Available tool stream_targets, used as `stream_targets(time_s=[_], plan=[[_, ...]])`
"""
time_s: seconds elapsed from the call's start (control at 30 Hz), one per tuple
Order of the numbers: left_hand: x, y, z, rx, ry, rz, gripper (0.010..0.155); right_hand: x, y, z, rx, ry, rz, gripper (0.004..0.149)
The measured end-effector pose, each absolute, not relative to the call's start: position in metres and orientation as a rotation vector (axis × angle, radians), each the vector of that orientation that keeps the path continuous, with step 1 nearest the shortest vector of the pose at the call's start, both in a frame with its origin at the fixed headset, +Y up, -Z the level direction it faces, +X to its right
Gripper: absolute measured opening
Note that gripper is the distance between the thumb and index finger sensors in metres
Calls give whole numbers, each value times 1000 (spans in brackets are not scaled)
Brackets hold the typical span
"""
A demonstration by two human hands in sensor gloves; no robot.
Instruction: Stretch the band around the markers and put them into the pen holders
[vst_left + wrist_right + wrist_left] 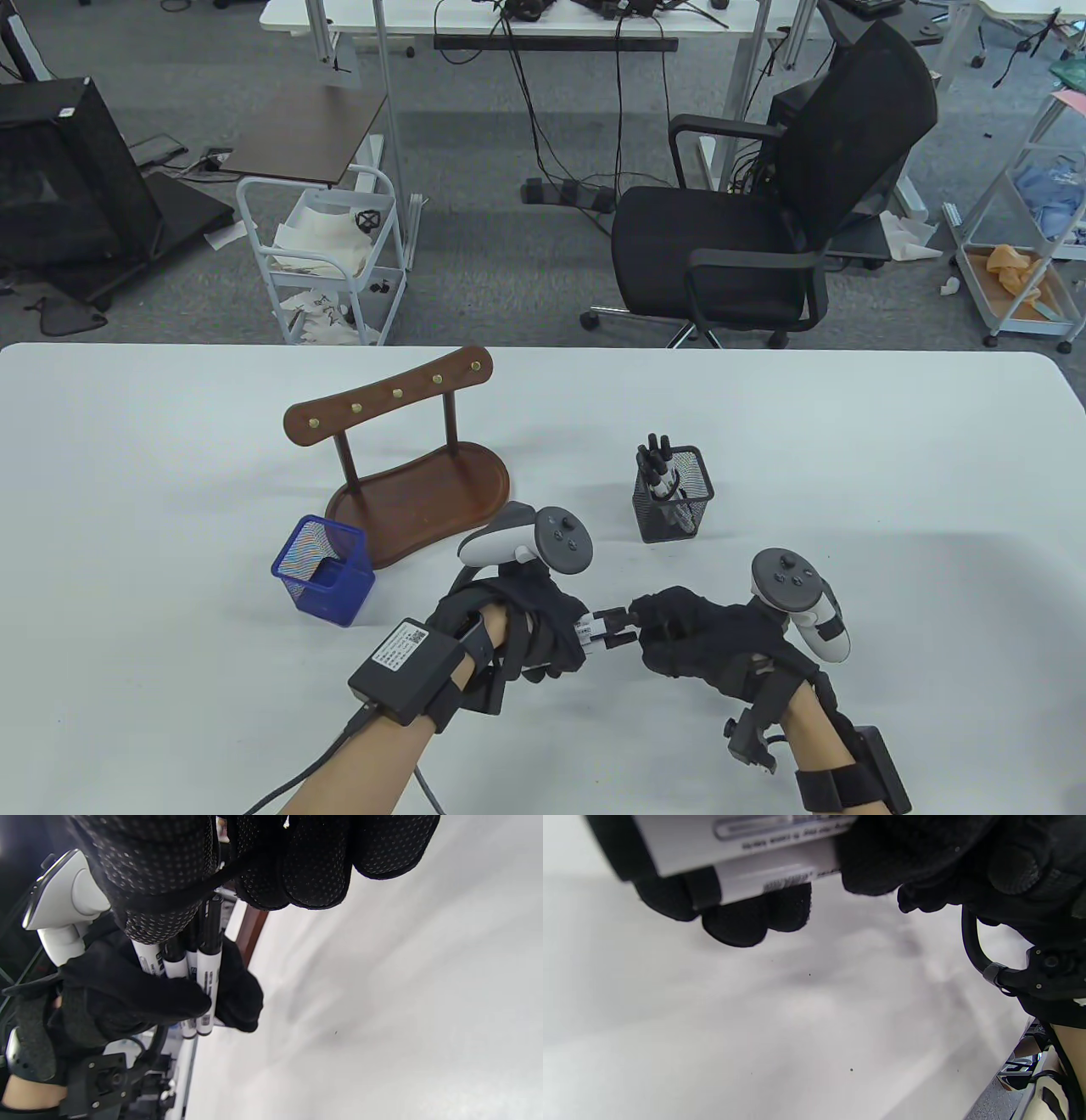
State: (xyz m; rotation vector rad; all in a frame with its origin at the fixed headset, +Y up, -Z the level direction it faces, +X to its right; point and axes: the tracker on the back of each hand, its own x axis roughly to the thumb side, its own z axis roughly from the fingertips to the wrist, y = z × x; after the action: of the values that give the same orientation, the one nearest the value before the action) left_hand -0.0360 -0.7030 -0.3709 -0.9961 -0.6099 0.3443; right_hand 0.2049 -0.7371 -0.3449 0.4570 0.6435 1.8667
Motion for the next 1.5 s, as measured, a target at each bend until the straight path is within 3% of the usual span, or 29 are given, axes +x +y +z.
stream_targets(time_s=[0.57,1.13,1.5], plan=[[-27,-714,-373,-985,-604,252,50,191,-734,-341,491,602,1985,72],[-18,-709,-367,-885,-668,179,53,179,-731,-344,436,510,2233,63],[-37,-700,-362,-703,-753,390,51,184,-737,-351,387,563,2112,58]])
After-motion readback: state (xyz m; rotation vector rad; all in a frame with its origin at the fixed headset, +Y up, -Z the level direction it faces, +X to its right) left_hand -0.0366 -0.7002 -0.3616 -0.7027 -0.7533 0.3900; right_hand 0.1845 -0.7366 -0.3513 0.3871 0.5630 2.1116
